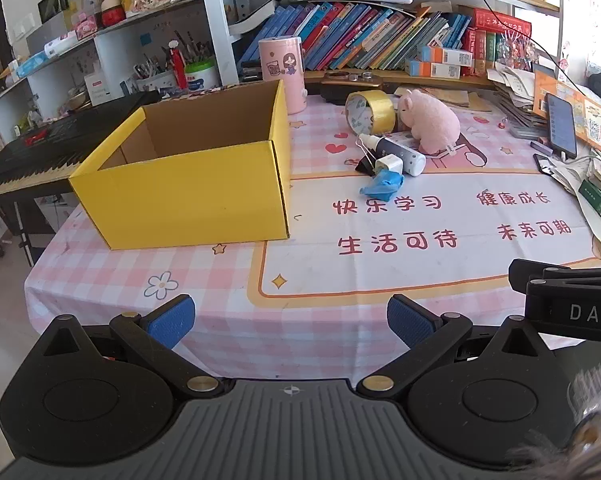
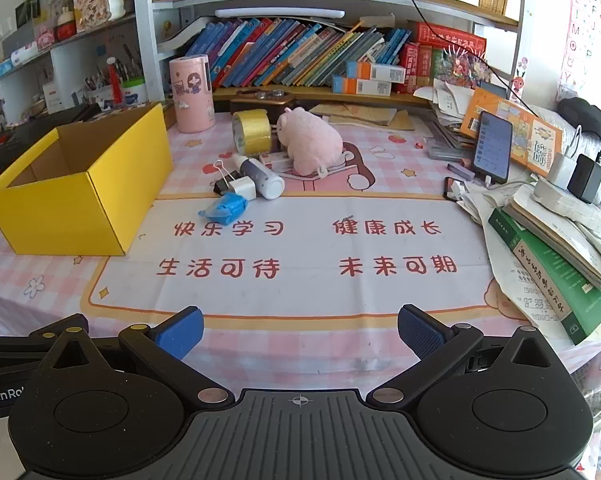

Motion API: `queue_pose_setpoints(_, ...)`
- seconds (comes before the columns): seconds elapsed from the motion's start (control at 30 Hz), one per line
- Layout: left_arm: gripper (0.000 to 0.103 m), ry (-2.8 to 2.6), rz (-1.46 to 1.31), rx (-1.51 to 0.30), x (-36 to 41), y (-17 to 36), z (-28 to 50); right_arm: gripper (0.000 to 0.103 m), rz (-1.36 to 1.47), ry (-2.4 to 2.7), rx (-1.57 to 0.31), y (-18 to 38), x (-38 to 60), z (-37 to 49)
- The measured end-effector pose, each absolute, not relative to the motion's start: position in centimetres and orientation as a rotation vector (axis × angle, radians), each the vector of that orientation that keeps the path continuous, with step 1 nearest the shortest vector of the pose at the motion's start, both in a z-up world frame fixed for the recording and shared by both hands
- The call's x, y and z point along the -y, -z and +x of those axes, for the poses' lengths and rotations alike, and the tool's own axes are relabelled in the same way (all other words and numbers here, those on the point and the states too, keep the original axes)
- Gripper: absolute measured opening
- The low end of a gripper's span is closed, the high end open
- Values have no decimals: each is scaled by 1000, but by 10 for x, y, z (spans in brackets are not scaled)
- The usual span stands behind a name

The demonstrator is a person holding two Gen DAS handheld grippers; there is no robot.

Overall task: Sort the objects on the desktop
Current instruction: 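Move both tools toward the pink plush pig and small items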

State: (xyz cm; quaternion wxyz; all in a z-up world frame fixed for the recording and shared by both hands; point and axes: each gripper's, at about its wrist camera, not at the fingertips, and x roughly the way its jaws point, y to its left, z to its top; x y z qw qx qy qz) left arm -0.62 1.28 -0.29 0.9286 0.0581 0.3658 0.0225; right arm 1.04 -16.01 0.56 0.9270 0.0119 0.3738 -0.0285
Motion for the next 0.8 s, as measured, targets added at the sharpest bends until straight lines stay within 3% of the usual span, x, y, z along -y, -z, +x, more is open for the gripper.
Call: queue_pose_setpoints(0.8,103,-96,101,-764,11,6,30,103,37,-20,-774,1,186,55)
